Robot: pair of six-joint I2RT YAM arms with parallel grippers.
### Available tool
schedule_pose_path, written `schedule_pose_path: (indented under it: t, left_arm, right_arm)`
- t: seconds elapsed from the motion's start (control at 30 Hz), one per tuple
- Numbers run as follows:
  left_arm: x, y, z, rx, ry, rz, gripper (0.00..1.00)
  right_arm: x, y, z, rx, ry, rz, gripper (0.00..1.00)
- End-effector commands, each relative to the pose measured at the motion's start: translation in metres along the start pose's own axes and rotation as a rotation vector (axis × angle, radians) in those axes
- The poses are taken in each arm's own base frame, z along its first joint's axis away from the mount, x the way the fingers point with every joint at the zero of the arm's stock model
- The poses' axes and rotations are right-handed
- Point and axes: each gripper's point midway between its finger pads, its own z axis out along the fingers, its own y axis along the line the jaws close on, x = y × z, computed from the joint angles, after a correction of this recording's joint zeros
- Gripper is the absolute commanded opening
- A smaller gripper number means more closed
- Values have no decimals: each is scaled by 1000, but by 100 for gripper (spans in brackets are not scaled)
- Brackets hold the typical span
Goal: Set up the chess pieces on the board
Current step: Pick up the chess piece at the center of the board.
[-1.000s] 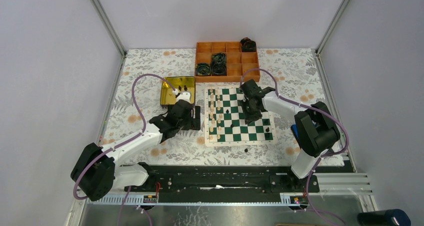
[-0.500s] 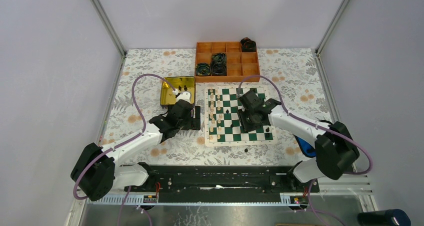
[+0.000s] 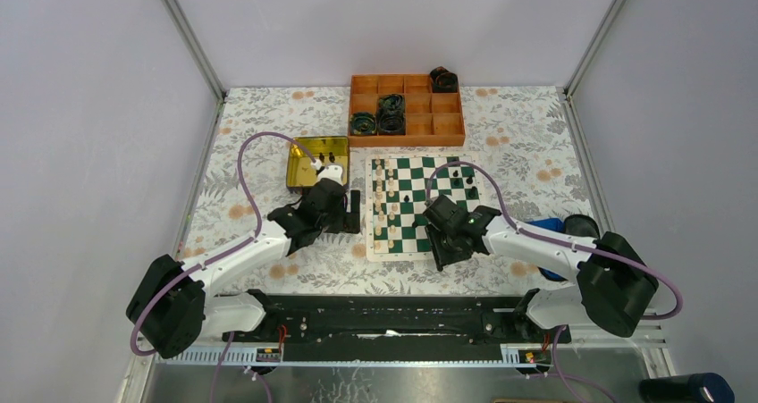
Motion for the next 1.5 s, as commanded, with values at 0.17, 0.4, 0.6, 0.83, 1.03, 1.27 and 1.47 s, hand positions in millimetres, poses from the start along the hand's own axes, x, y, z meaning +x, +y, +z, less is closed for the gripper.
schedule_pose_path:
  t: [0.17,0.4,0.6,0.83,1.03,1.27,1.47]
  left_arm:
    - [-14,-12,-6,38,-39,8,99]
    - [-14,-13,-7,40,-42,12,99]
    - [-13,-13,-6,39,-38,14,99]
    - [-13,-13,-6,38,-38,16,99]
    - [-13,-14,-5,38,-36,19,99]
    - [-12,-14,-5,39,-33,19,99]
    - [-13,-15,-6,45,-36,18,99]
  right_arm:
    - [-4,8,3,4,-55,33,46]
    - [-1,8,8,7,-38,32,44]
    - [1,7,12,11,-27,34,41]
    - [1,8,14,15,-18,28,31]
    - [3,8,16,15,-7,32,20]
    - [0,9,10,16,-15,35,12]
    - [-17,14,-11,9,-58,40,10]
